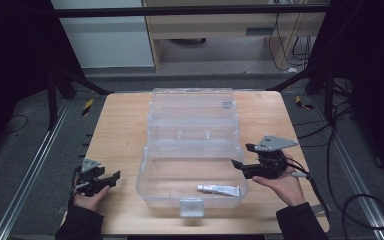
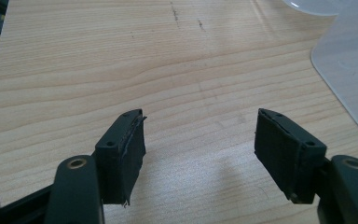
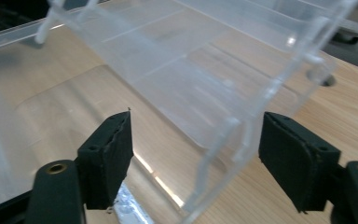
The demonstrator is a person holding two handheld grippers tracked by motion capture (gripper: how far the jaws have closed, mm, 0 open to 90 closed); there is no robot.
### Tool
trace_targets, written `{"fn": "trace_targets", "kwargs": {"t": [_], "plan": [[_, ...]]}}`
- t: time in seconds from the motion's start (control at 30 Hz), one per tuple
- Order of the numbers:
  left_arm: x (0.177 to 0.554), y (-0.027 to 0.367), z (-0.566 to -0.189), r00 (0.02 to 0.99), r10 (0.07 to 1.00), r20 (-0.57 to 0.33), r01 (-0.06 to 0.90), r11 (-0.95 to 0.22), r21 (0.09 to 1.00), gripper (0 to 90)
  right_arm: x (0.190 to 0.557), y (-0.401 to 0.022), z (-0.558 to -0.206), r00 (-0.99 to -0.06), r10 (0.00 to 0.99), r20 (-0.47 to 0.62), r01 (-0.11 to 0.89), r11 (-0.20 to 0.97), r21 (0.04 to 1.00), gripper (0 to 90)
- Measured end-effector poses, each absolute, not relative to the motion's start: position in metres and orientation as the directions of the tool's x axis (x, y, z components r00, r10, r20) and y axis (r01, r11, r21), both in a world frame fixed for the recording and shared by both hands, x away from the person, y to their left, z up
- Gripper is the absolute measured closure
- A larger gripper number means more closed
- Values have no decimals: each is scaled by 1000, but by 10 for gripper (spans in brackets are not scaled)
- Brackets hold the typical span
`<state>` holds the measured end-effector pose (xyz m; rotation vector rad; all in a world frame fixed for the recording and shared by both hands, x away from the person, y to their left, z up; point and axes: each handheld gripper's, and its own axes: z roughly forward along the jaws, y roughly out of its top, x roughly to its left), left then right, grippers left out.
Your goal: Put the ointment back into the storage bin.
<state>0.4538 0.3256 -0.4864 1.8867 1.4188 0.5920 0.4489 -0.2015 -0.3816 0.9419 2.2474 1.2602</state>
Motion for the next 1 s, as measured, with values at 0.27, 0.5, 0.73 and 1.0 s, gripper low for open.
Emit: {"fn": "trace_targets", "kwargs": {"t": [0.27,0.5,0.73,1.0], "plan": [[453,326,-486,290,956,-43,629,-157,761,326,447,-240,-400,-549,836,27,386,225,894,170],[453,327,-486,285,957,-44,624,-150,767,314,455,-262,-421,-426,903,48,425,153,892,131],[453,329,-487,270,962,-36,622,-146,769,295,461,-279,-445,-331,941,65,456,99,884,114],[453,331,-488,267,963,-30,620,-148,770,281,454,-296,-464,-270,961,51,483,89,871,108]]}}
